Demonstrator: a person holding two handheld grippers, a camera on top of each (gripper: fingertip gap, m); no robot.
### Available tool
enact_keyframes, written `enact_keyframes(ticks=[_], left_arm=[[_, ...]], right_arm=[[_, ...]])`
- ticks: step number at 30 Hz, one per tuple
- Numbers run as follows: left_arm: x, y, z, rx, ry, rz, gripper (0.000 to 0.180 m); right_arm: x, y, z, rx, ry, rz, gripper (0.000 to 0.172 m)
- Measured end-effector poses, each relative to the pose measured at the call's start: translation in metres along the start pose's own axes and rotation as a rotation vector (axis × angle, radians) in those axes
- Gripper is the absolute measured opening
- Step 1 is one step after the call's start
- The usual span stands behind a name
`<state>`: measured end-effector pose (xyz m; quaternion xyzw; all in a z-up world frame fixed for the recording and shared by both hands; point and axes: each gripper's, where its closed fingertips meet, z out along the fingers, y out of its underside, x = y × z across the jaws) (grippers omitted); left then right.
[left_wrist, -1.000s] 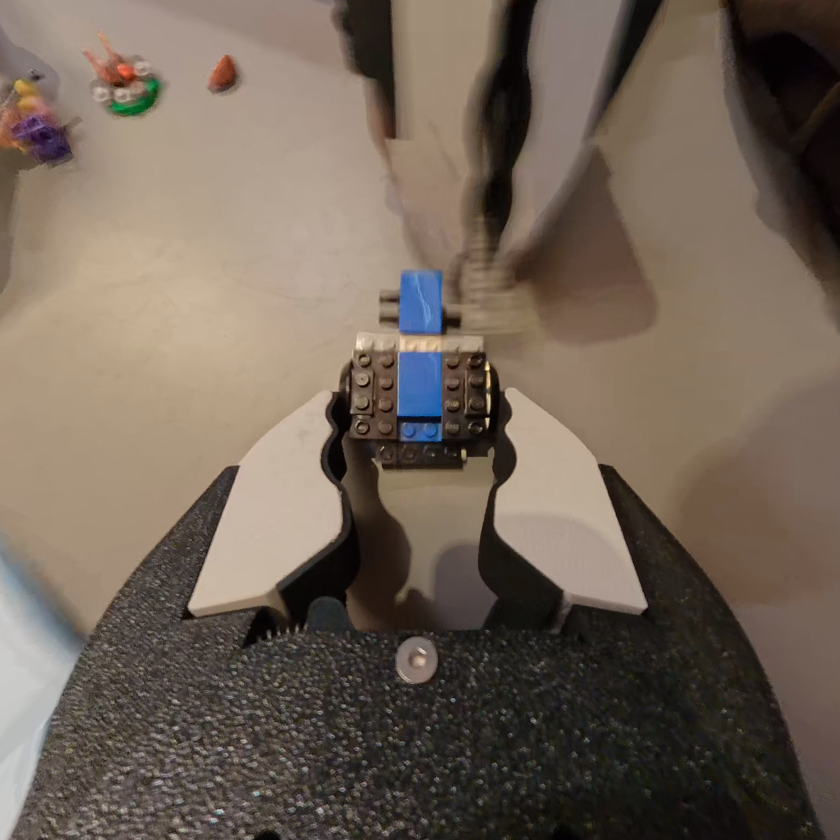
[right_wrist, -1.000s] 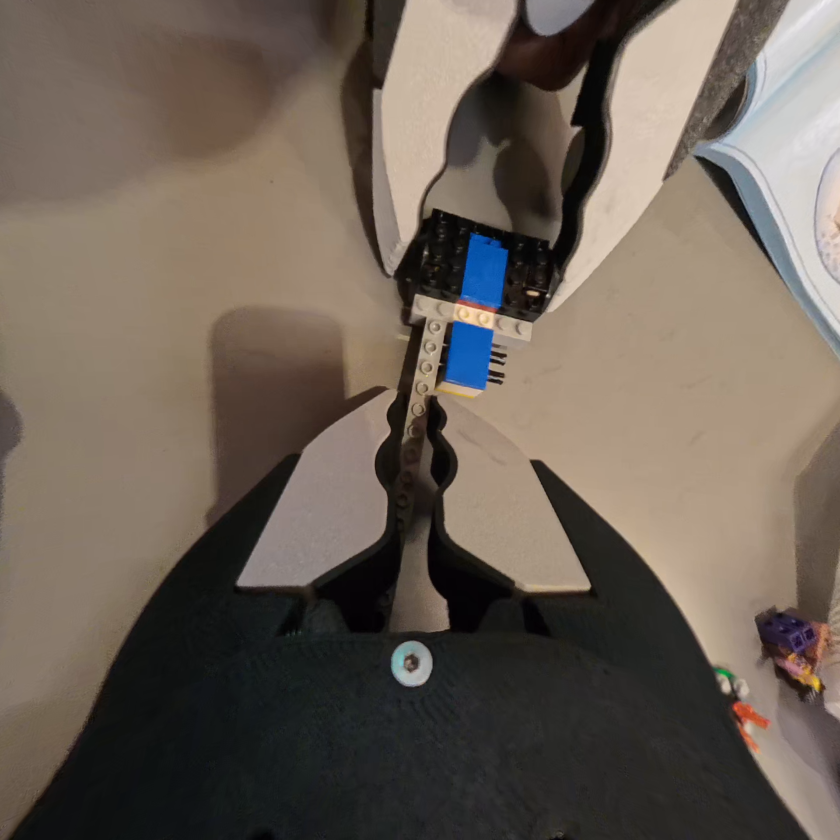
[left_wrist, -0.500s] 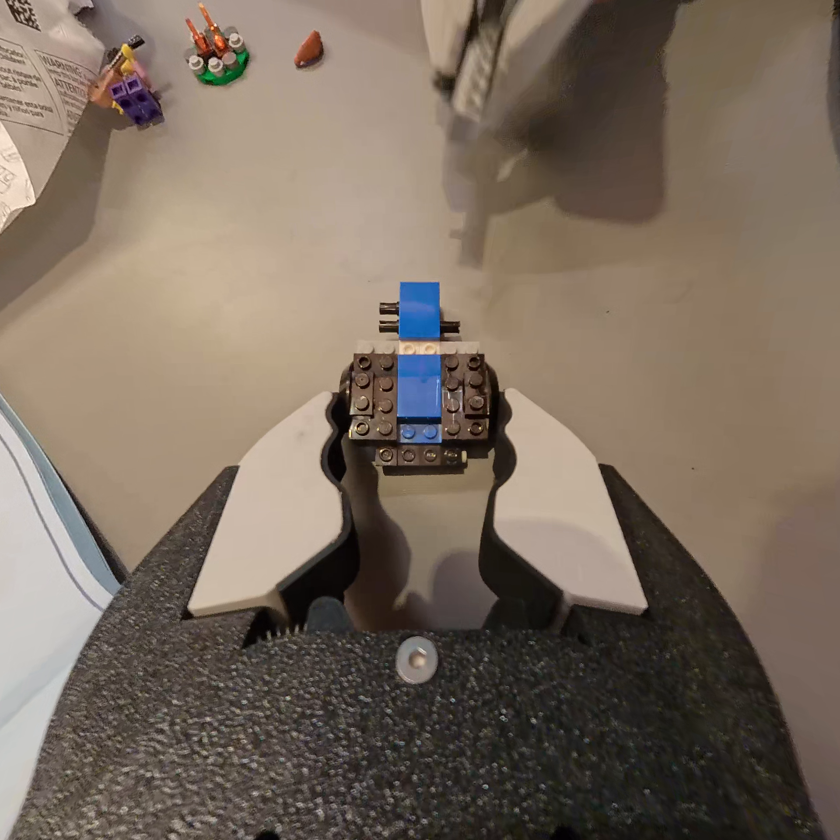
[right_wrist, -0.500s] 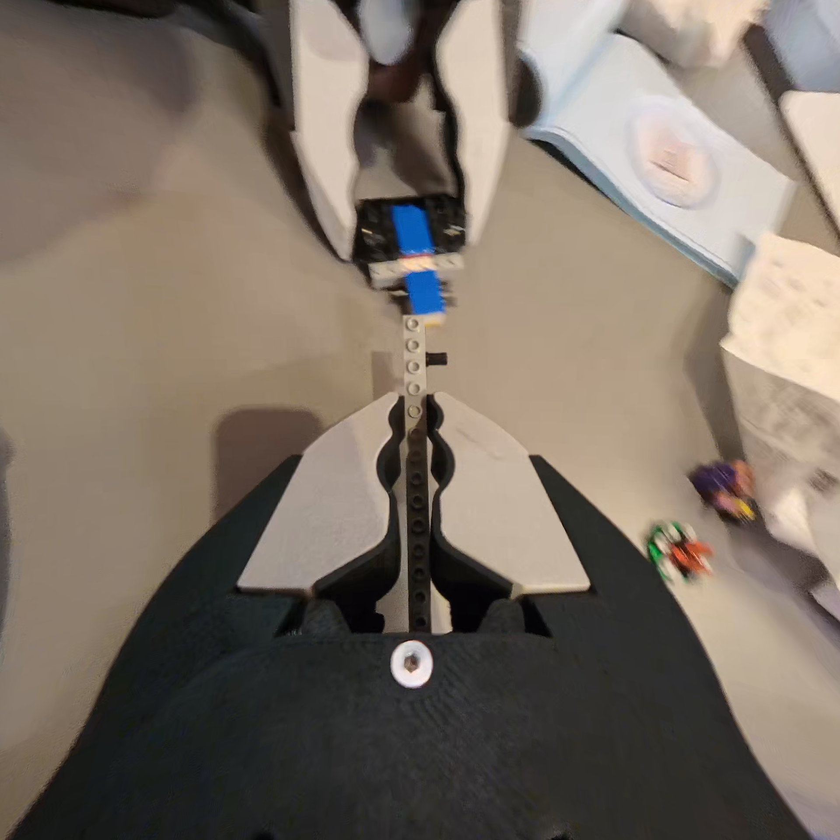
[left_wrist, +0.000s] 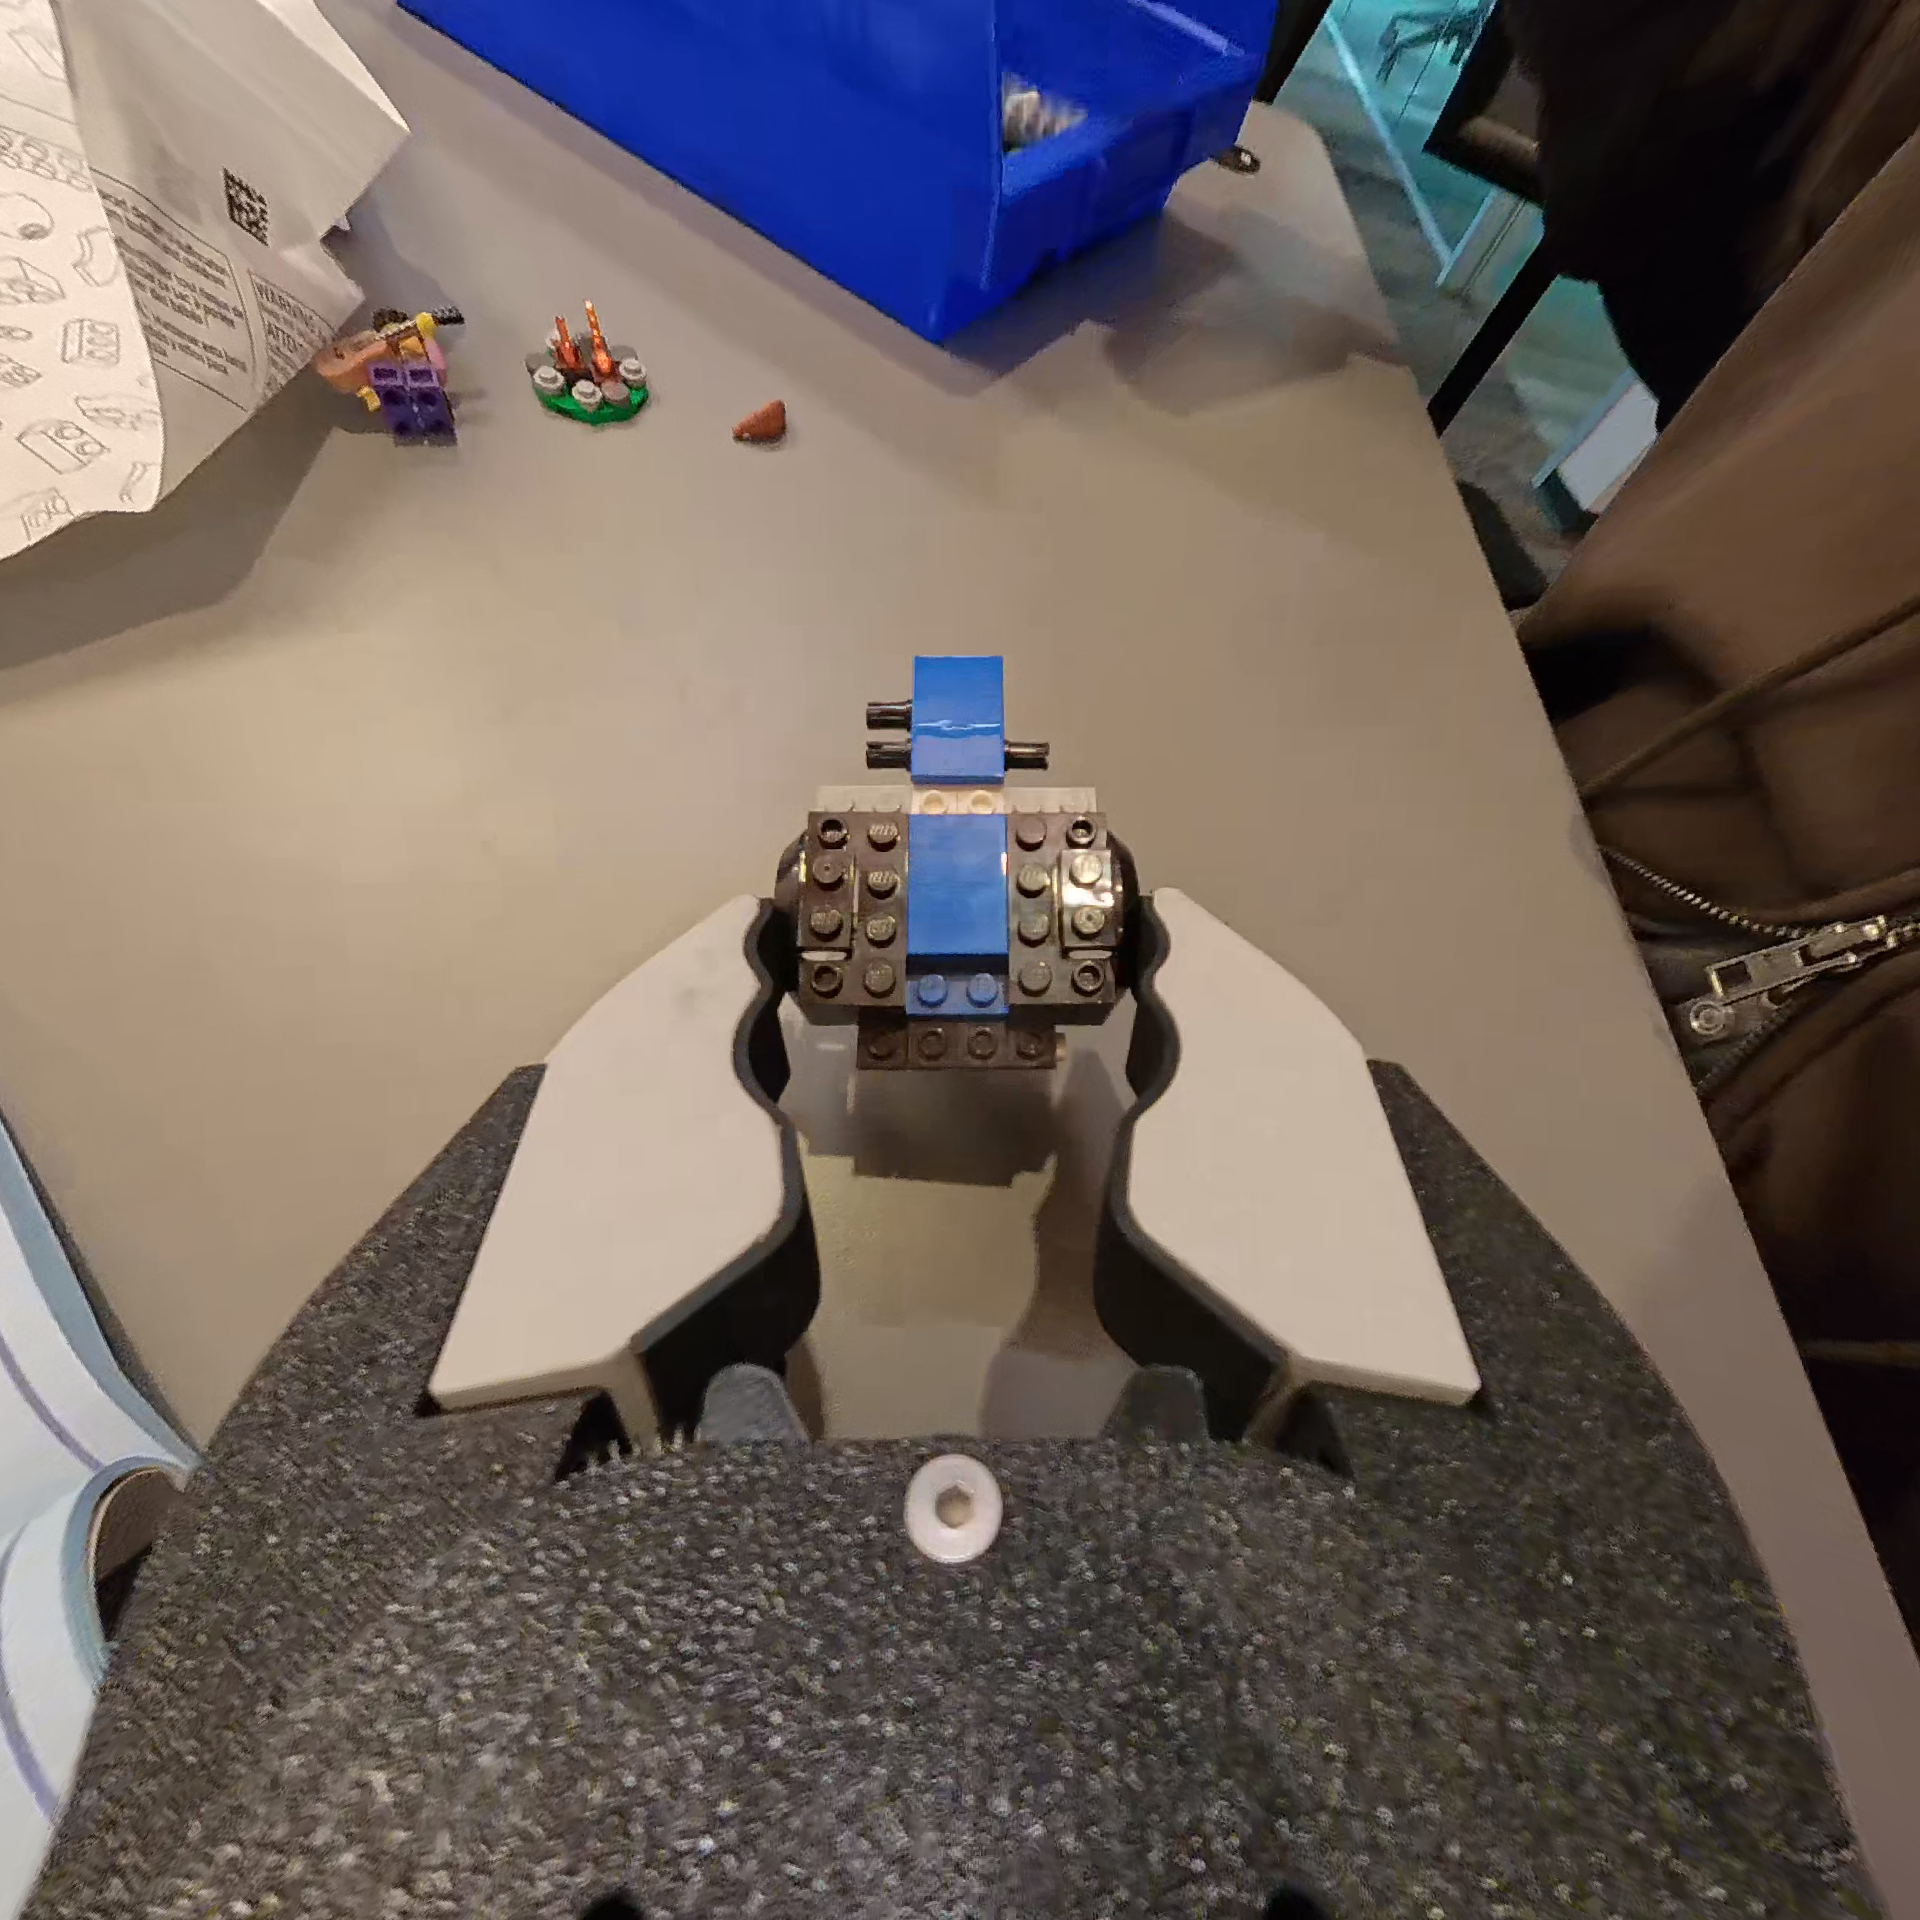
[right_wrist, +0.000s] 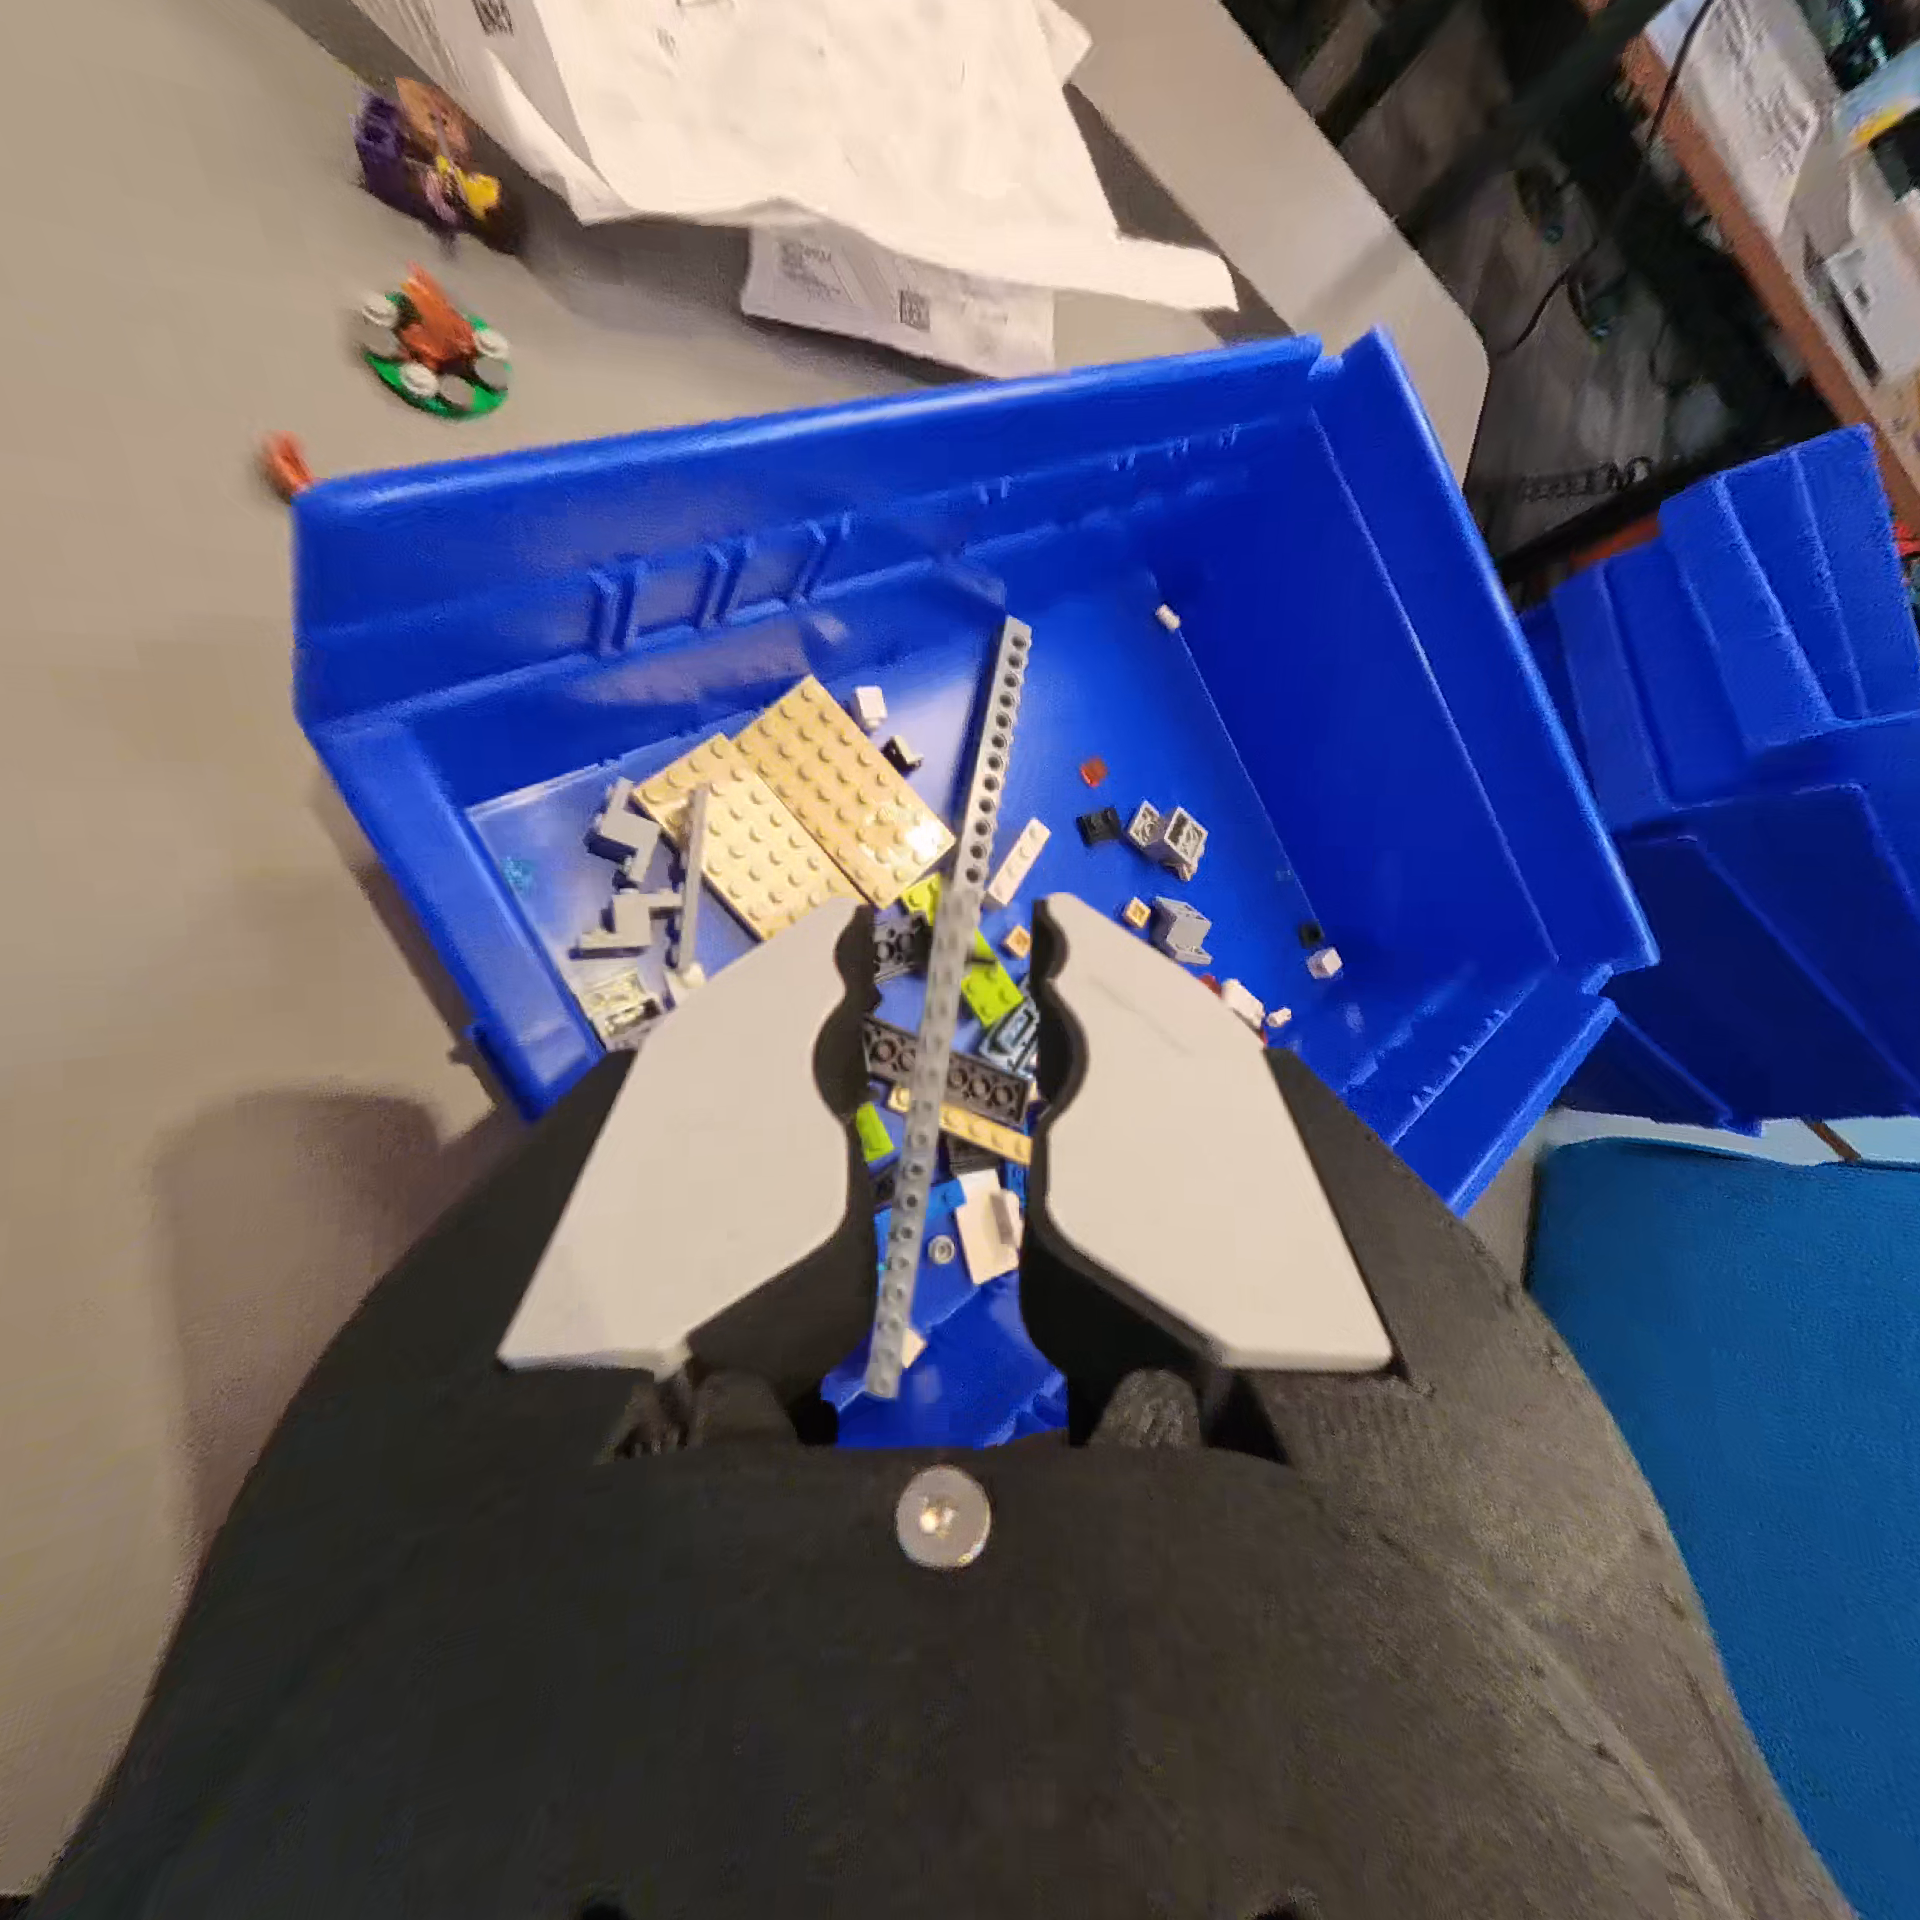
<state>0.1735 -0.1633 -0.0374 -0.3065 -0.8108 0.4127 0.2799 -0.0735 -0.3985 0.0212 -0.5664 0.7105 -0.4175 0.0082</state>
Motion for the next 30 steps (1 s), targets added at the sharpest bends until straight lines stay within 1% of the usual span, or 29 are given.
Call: enact_keyframes(ticks=[3, 6, 9, 12, 14, 17, 20, 24, 26, 30], left_arm=[[-0.002, -0.001, 0.0, 0.008, -0.011, -0.008, 0.063], [-0.005, -0.003, 0.0, 0.008, -0.061, 0.061, 0.063], [-0.006, -0.004, 0.001, -0.025, -0.142, 0.195, 0.063], [-0.007, -0.004, 0.002, -0.077, -0.242, 0.367, 0.063], [-0.009, -0.002, 0.002, -0.119, -0.3, 0.459, 0.063], [-0.013, 0.0, 0.002, -0.18, -0.376, 0.554, 0.064], [-0.016, 0.002, 0.0, -0.215, -0.425, 0.609, 0.063], [-0.018, 0.004, 0.0, -0.237, -0.446, 0.635, 0.064], [-0.018, 0.006, 0.001, -0.247, -0.445, 0.639, 0.064], [-0.014, 0.005, 0.006, -0.222, -0.411, 0.628, 0.064]], right_arm=[[-0.013, -0.015, -0.005, 0.063, -0.018, -0.033, 0.031], [-0.045, -0.047, -0.015, 0.172, -0.086, -0.125, 0.031], [-0.104, -0.081, -0.02, 0.291, -0.267, -0.208, 0.031], [-0.173, -0.108, -0.016, 0.382, -0.461, -0.296, 0.031], [-0.21, -0.118, -0.006, 0.412, -0.525, -0.376, 0.031], [-0.246, -0.13, 0.014, 0.44, -0.521, -0.504, 0.031], [-0.265, -0.142, 0.025, 0.493, -0.468, -0.606, 0.031], [-0.274, -0.15, 0.033, 0.521, -0.4, -0.698, 0.03], [-0.278, -0.15, 0.035, 0.53, -0.397, -0.724, 0.024], [-0.285, -0.144, 0.043, 0.488, -0.404, -0.752, 0.02]])
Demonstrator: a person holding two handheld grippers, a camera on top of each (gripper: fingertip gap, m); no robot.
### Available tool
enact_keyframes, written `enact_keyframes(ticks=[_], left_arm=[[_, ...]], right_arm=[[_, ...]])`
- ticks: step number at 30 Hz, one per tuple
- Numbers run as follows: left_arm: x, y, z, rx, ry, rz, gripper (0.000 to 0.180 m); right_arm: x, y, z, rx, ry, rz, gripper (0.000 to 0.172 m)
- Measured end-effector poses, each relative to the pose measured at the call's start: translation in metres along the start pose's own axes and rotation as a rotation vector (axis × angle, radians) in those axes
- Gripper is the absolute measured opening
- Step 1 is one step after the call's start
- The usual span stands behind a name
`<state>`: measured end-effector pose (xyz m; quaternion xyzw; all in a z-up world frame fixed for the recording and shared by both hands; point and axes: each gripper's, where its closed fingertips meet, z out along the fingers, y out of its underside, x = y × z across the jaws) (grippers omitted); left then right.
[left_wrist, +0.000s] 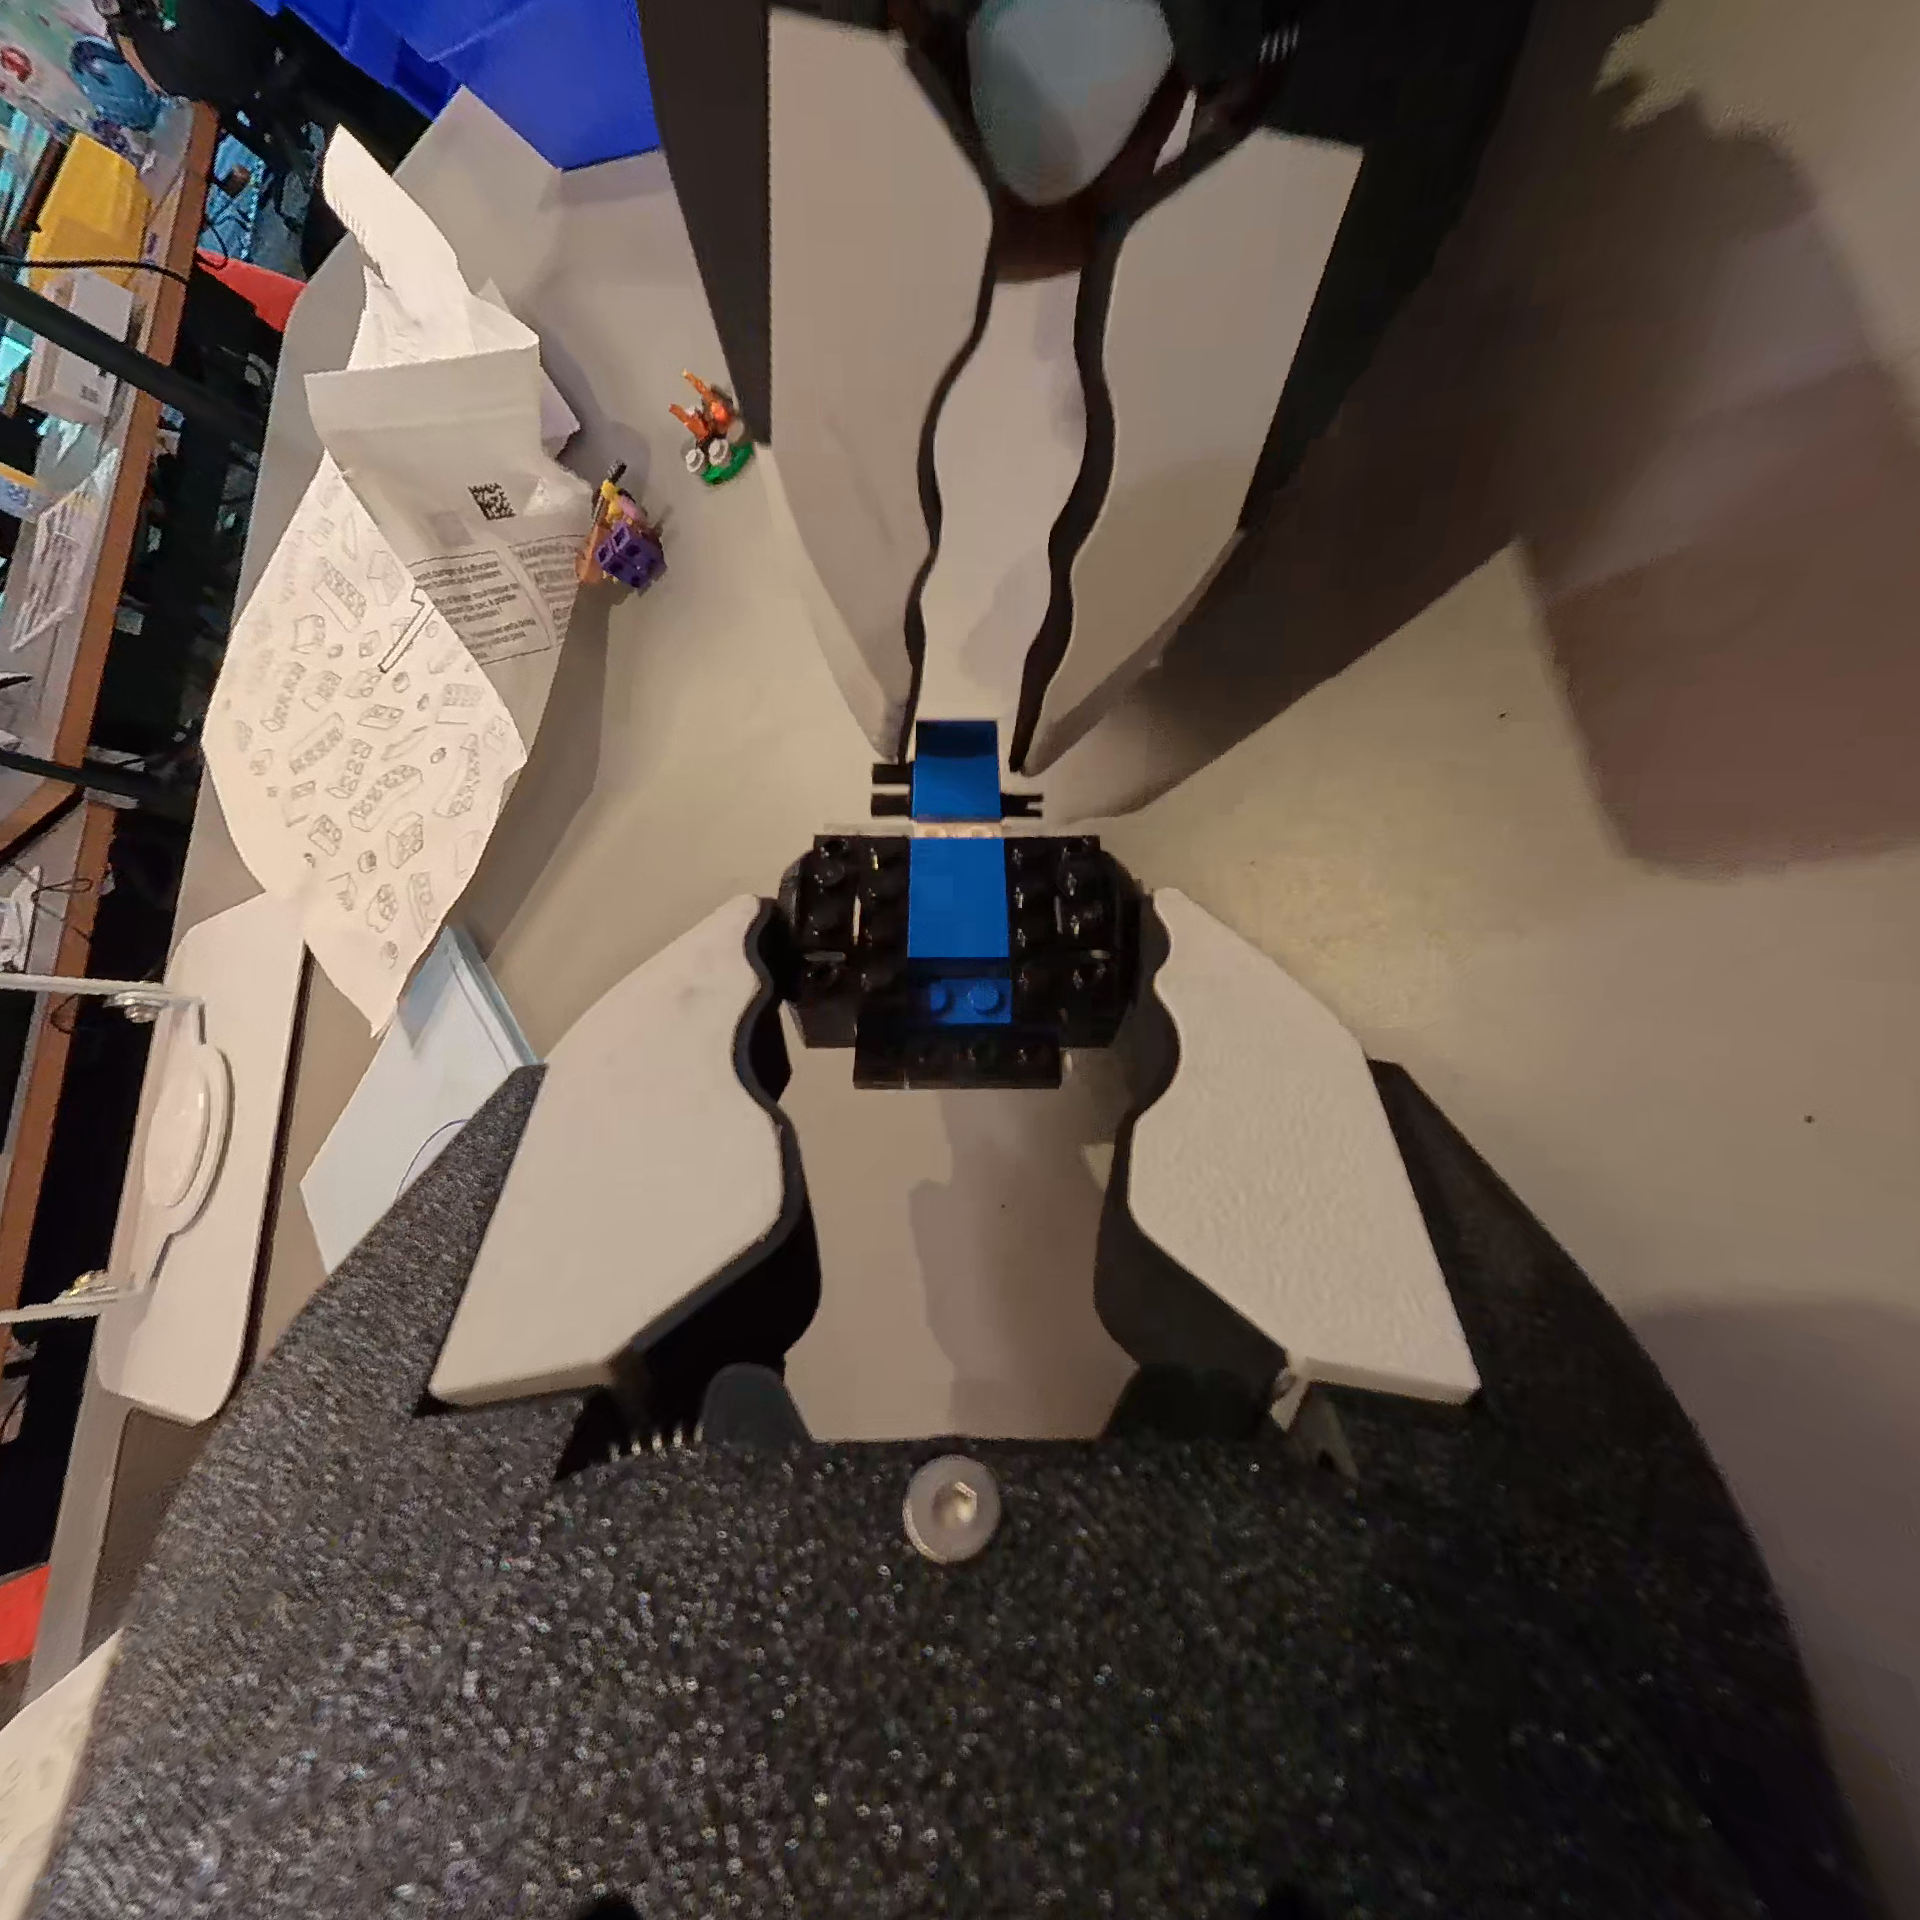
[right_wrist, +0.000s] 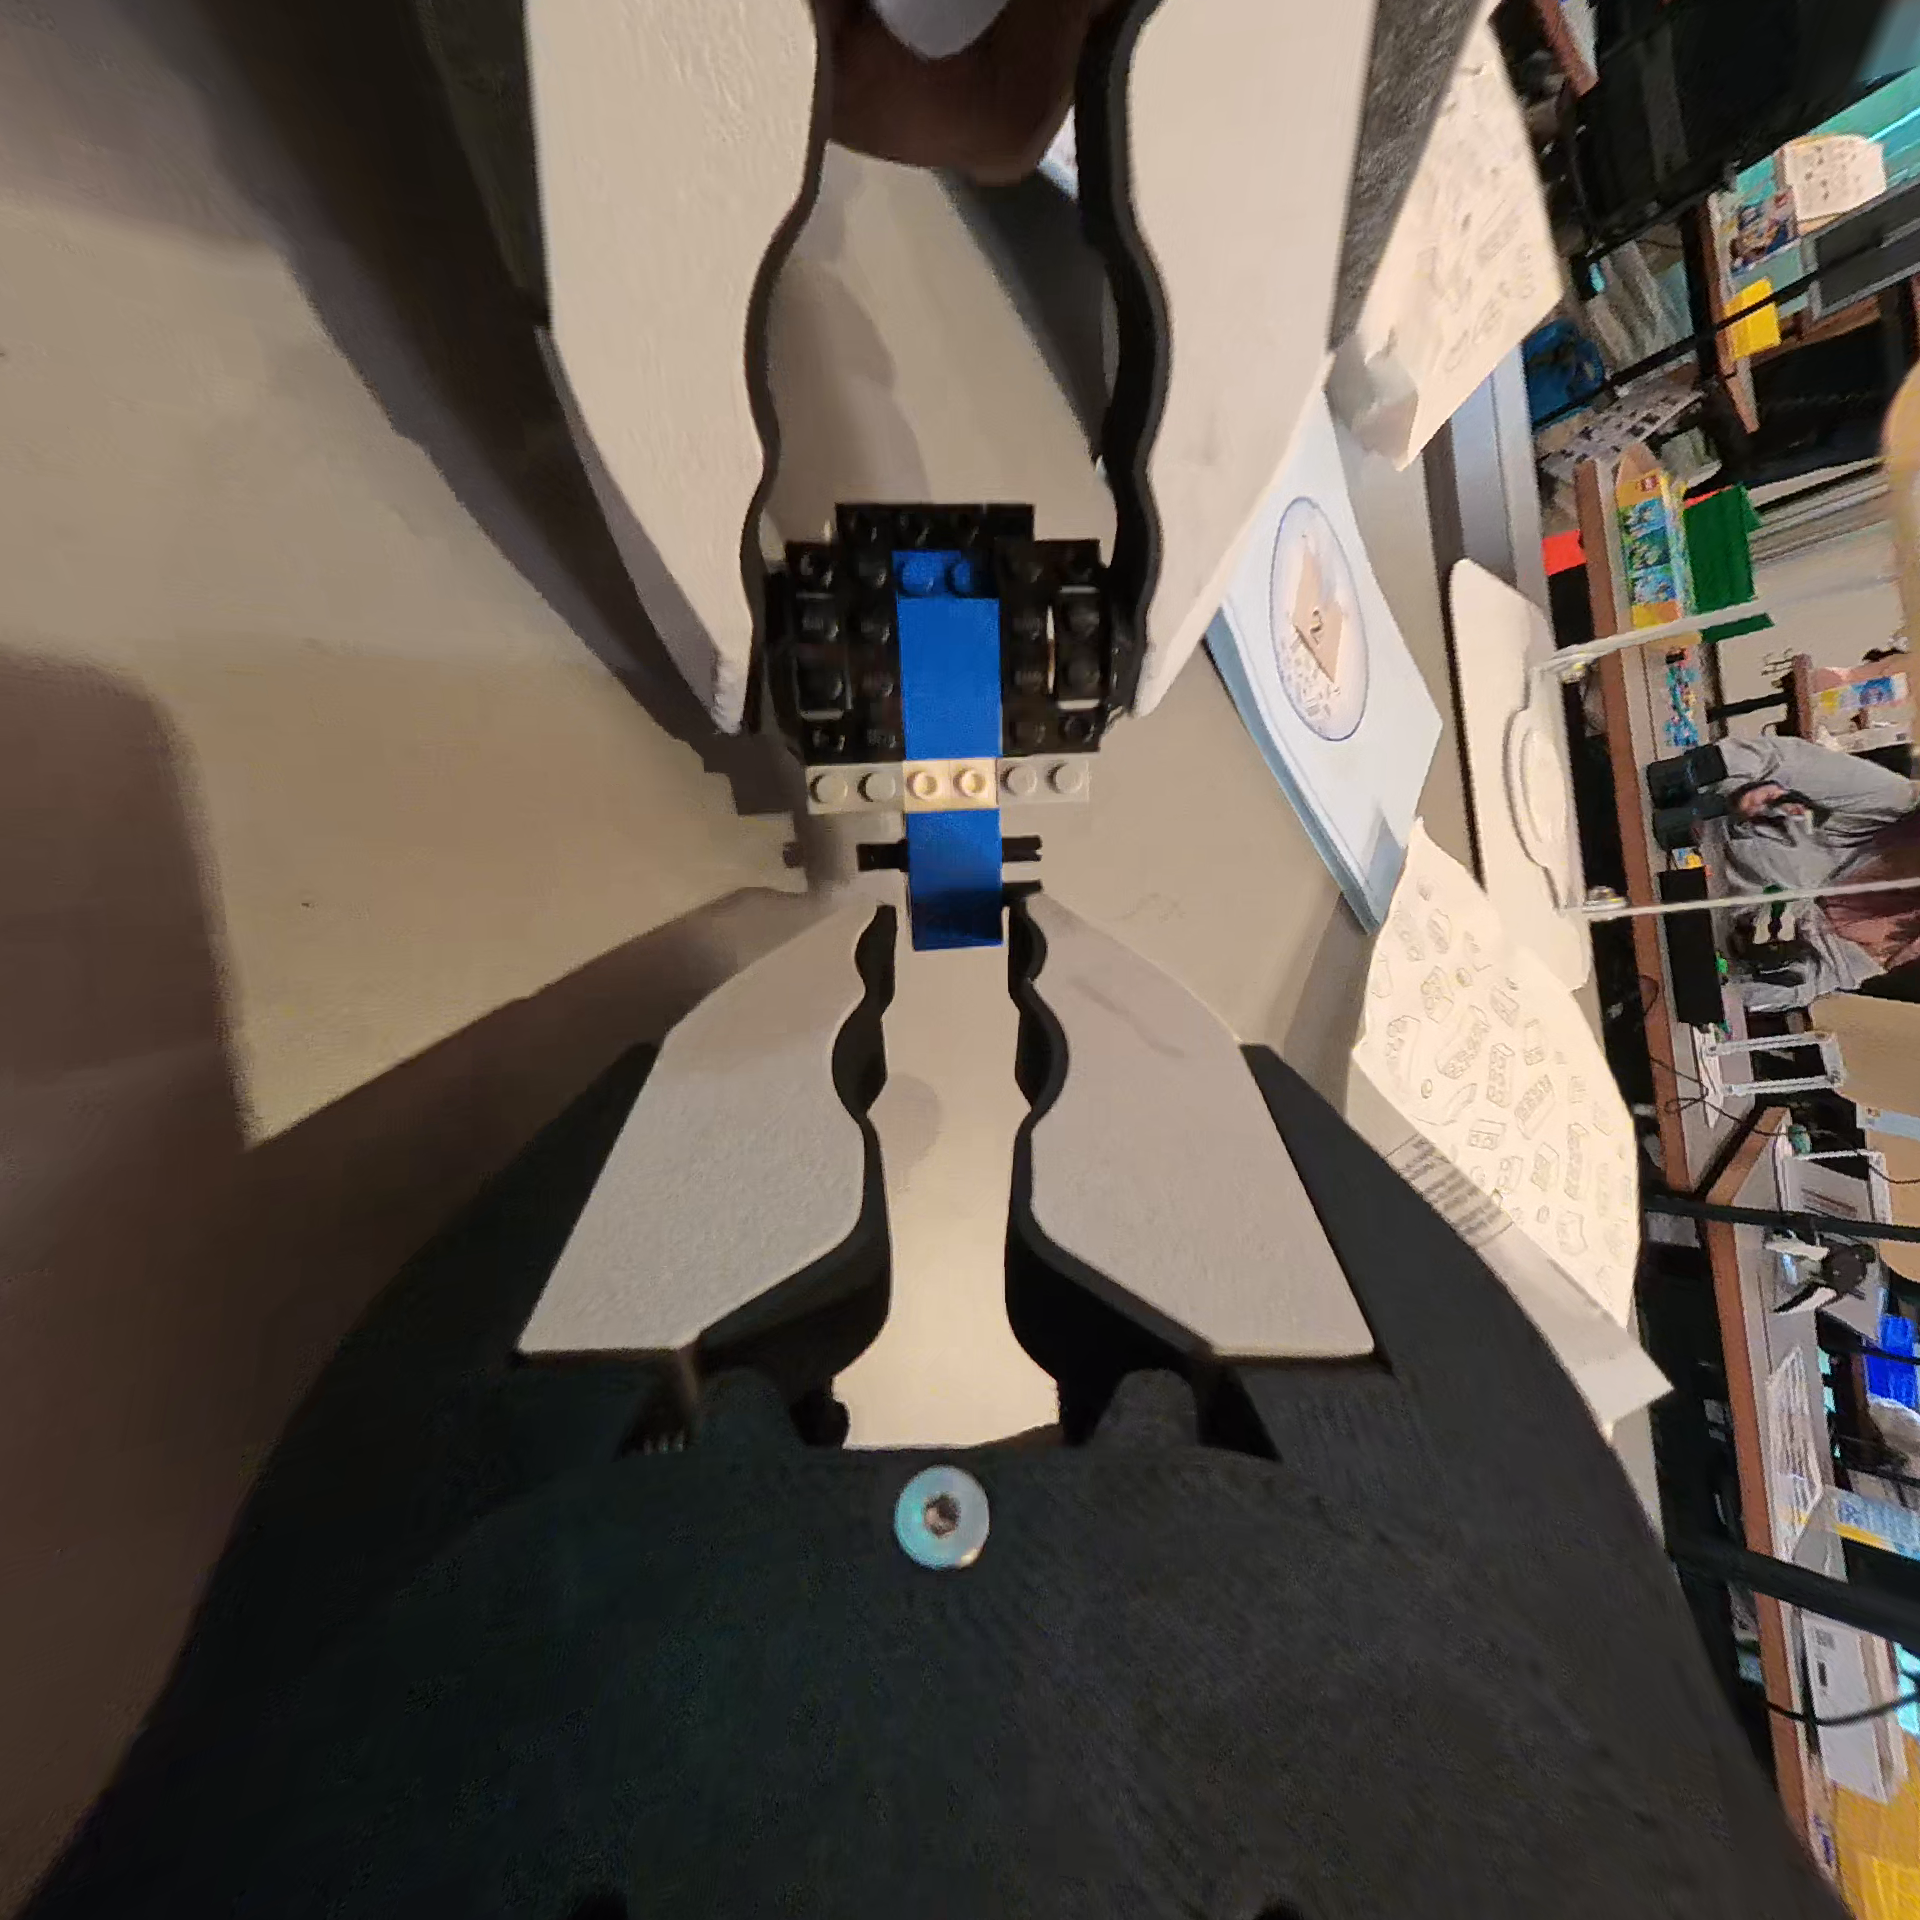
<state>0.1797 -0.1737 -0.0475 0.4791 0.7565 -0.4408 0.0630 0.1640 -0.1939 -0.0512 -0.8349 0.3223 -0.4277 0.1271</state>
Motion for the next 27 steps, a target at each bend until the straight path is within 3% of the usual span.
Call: enact_keyframes(ticks=[11, 17, 27], left_arm=[[0.007, -0.002, 0.0, 0.038, 0.077, -0.069, 0.063], [0.01, -0.014, -0.004, 0.125, 0.165, -0.205, 0.063], [0.01, -0.01, -0.003, 0.132, 0.207, -0.289, 0.063]], right_arm=[[-0.008, 0.002, 0.001, 0.025, -0.036, 0.024, 0.017], [-0.012, -0.002, 0.0, 0.103, 0.021, 0.004, 0.017], [-0.012, -0.002, -0.001, 0.127, 0.092, -0.053, 0.018]])
